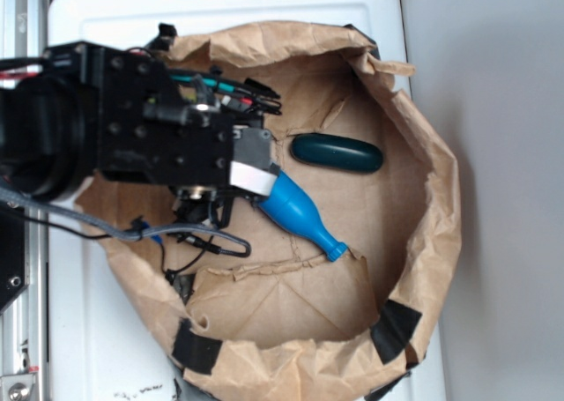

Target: Grab the green animal.

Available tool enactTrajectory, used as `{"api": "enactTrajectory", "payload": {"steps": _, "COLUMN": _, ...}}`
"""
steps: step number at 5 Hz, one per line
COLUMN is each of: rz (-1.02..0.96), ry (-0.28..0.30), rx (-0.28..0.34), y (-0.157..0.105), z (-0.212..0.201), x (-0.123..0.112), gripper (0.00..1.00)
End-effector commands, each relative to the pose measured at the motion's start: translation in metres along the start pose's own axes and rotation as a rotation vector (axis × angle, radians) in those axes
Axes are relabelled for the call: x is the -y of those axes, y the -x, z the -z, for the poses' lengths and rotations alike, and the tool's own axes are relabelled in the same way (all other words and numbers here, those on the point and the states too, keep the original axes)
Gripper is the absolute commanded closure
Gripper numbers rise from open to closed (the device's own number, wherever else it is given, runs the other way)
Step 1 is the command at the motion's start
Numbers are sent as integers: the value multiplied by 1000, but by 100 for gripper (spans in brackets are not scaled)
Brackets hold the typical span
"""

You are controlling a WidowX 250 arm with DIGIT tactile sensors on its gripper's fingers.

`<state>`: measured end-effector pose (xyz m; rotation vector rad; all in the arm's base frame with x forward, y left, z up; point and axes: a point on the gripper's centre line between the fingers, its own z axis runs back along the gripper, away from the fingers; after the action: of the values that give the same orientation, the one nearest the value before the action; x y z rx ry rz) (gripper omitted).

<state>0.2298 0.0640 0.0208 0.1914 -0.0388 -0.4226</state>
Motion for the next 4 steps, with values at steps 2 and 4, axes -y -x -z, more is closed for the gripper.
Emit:
{"api": "enactTrajectory", "payload": {"steps": 2, "rz": -4, "ry": 4, "rx": 44, "y": -7, "z": -9, "x": 2, "gripper": 100}}
{"api": "enactTrajectory", "payload": {"steps": 4, "rz": -47, "ry": 144, "rx": 82, "y": -5, "z": -66, "x": -13, "gripper": 100}}
